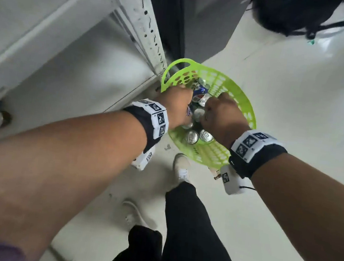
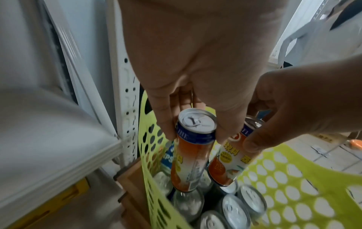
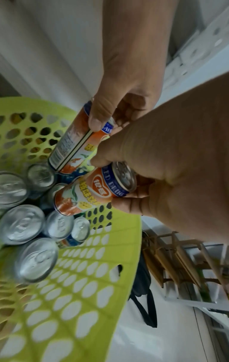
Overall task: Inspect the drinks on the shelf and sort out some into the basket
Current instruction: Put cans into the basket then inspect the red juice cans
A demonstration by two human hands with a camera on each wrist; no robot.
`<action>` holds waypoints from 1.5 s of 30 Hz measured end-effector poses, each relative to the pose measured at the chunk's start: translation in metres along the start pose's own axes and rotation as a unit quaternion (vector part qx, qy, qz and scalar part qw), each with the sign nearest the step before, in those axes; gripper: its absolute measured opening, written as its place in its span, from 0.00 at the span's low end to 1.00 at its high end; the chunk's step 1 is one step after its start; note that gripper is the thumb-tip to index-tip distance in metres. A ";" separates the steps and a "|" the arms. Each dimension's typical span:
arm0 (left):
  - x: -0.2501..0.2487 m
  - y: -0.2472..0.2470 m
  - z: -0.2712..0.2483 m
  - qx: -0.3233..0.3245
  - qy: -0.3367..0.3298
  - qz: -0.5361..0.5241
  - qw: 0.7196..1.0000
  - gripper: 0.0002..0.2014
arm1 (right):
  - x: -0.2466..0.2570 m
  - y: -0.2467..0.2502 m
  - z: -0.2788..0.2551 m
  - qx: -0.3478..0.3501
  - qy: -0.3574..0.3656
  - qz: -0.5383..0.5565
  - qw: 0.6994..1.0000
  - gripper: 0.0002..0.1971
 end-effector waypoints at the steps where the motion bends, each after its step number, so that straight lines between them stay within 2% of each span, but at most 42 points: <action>1: 0.004 -0.009 0.000 0.008 -0.001 0.002 1.000 0.23 | -0.002 -0.011 0.000 0.009 0.002 -0.004 1.000 0.18; 4: 0.012 -0.032 -0.006 0.029 -0.011 0.011 0.999 0.20 | -0.004 -0.034 -0.006 0.049 0.013 -0.025 0.998 0.18; 9: 0.022 -0.043 -0.040 0.072 -0.015 0.027 0.997 0.23 | 0.010 -0.035 -0.030 0.084 0.036 -0.018 0.996 0.21; 13: 0.025 -0.015 -0.078 0.047 -0.014 0.022 0.999 0.23 | 0.035 -0.013 -0.049 0.077 0.032 -0.053 0.995 0.28; 17: 0.025 0.040 -0.129 0.001 -0.006 0.024 1.000 0.19 | 0.085 0.026 -0.082 0.031 0.060 -0.065 0.996 0.26; 22: 0.022 0.132 -0.219 -0.099 -0.023 0.046 0.994 0.20 | 0.179 0.090 -0.152 -0.047 0.126 -0.059 0.989 0.24; 27: 0.018 0.235 -0.345 -0.201 -0.034 0.091 0.975 0.22 | 0.284 0.149 -0.245 -0.153 0.186 -0.071 0.968 0.22; 30: 0.019 0.283 -0.438 -0.262 -0.041 0.120 0.957 0.22 | 0.350 0.176 -0.310 -0.207 0.229 -0.075 0.948 0.22; 35: 0.020 0.340 -0.574 -0.349 -0.048 0.162 0.922 0.17 | 0.444 0.216 -0.408 -0.296 0.307 -0.085 0.900 0.19; 38: 0.020 0.372 -0.642 -0.404 -0.053 0.175 0.896 0.19 | 0.489 0.237 -0.457 -0.332 0.337 -0.085 0.877 0.20; 41: 0.023 0.400 -0.693 -0.439 -0.049 0.191 0.877 0.21 | 0.525 0.252 -0.491 -0.354 0.360 -0.085 0.859 0.20; 45: 0.030 0.438 -0.736 -0.450 -0.025 0.230 0.863 0.25 | 0.567 0.273 -0.519 -0.384 0.389 -0.094 0.832 0.21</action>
Point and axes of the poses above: each hand's wrist, its own z-axis towards the middle knuckle, its own y-axis out of the back of the hand, x = y × z, the point moved 1 cm from there along z, towards the middle knuckle, and after that the axes turned 5 degrees about -y, right-handed, at the moved point
